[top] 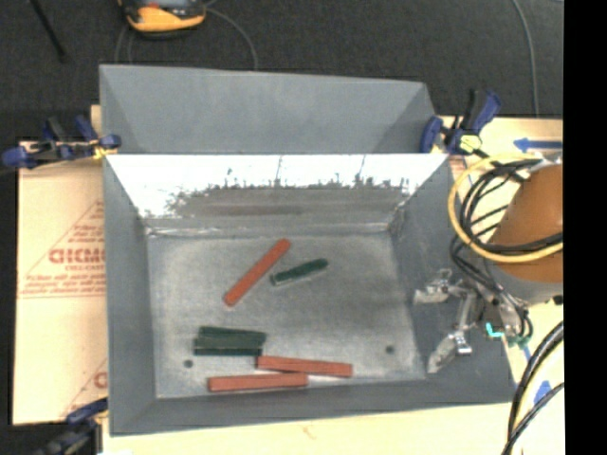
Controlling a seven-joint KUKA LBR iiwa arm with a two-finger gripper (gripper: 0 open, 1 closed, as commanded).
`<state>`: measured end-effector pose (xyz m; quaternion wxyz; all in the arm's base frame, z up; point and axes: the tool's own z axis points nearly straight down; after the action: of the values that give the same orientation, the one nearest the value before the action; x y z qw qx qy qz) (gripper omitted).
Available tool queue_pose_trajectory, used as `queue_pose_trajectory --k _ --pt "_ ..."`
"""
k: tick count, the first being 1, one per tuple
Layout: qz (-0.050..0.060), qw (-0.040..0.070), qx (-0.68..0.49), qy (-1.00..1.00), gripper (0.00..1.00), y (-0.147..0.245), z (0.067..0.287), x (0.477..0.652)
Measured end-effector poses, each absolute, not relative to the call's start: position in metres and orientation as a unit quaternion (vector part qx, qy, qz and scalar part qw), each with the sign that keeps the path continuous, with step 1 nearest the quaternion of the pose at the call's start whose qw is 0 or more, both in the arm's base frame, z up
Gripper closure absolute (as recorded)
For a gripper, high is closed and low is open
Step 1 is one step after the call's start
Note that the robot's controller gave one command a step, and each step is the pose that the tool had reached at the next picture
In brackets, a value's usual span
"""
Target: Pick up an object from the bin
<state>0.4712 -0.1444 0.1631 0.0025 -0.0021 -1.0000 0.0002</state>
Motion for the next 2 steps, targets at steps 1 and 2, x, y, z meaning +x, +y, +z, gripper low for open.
queue_pose_trajectory --k 1,2 --pt "0.001 -0.001 0.0 -1.0 0.0 -0.144 0.167 0.473" --pt "0.001 -0.001 0.038 -0.999 0.0 -0.083 0.152 0.473"
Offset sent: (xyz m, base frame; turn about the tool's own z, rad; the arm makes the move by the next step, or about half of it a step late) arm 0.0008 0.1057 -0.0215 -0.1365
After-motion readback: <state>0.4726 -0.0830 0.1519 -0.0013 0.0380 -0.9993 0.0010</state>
